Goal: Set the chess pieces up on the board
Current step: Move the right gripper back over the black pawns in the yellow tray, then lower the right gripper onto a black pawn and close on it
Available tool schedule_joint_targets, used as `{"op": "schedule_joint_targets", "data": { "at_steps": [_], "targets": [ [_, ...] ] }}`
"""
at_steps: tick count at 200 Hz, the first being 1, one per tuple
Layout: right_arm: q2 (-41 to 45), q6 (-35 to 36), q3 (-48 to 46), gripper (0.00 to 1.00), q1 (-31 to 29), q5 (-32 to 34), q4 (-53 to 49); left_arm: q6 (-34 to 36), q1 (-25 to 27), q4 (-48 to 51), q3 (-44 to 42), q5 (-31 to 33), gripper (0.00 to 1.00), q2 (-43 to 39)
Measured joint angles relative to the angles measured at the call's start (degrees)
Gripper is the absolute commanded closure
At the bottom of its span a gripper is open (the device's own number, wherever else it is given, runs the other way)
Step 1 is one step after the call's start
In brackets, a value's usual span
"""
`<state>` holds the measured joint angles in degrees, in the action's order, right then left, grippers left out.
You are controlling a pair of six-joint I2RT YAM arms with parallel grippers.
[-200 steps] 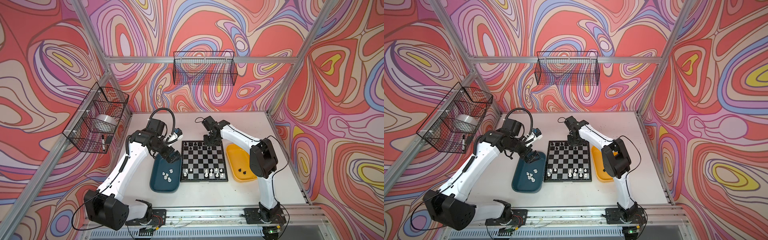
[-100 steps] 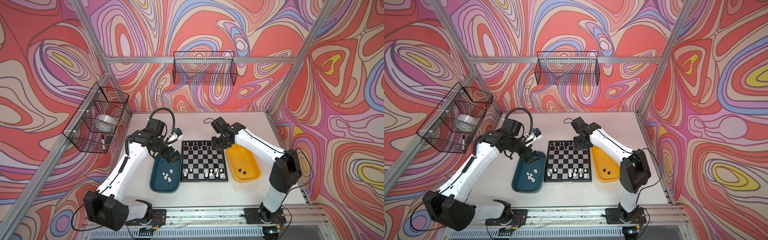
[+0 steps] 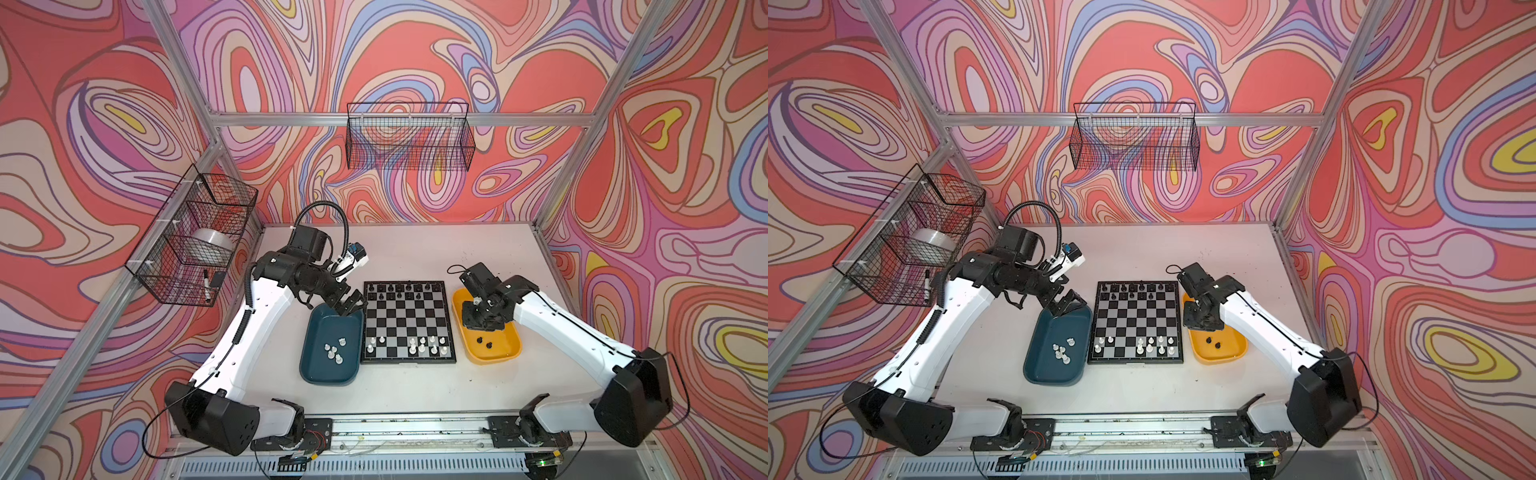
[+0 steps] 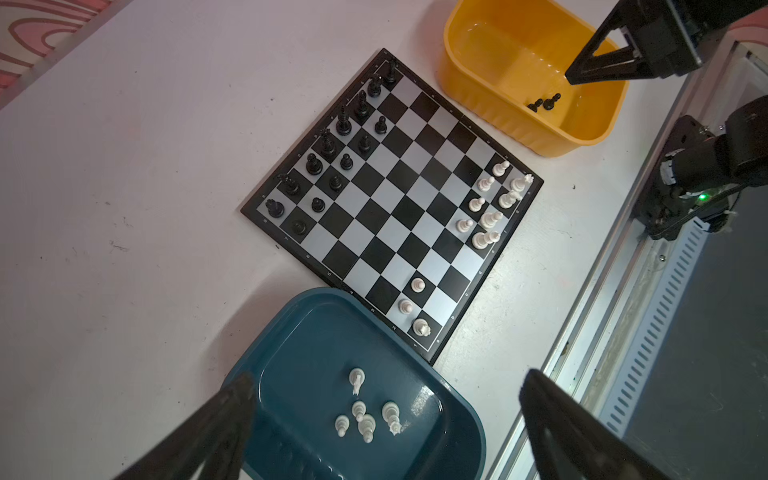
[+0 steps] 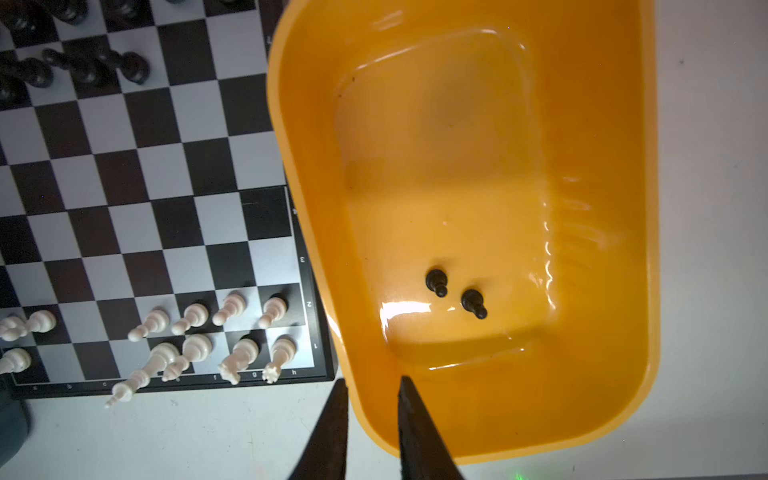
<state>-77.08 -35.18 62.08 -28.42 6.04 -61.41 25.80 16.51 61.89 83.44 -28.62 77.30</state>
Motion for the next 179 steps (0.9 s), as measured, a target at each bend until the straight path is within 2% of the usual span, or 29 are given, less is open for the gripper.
{"op": "schedule_joint_targets", "data": {
  "at_steps": [74,179],
  "targets": [
    [7.3,-3.5,-11.0,0.77,5.8,-2.8,1.6,-0.1,0.0,1.0,0.2,-1.6,0.0,0.2],
    [8.0,-3.9,-13.3,0.77,7.2,-5.7,6.2,0.0,0.1,0.9,-0.4,-1.7,0.01,0.2]
  ]
}}
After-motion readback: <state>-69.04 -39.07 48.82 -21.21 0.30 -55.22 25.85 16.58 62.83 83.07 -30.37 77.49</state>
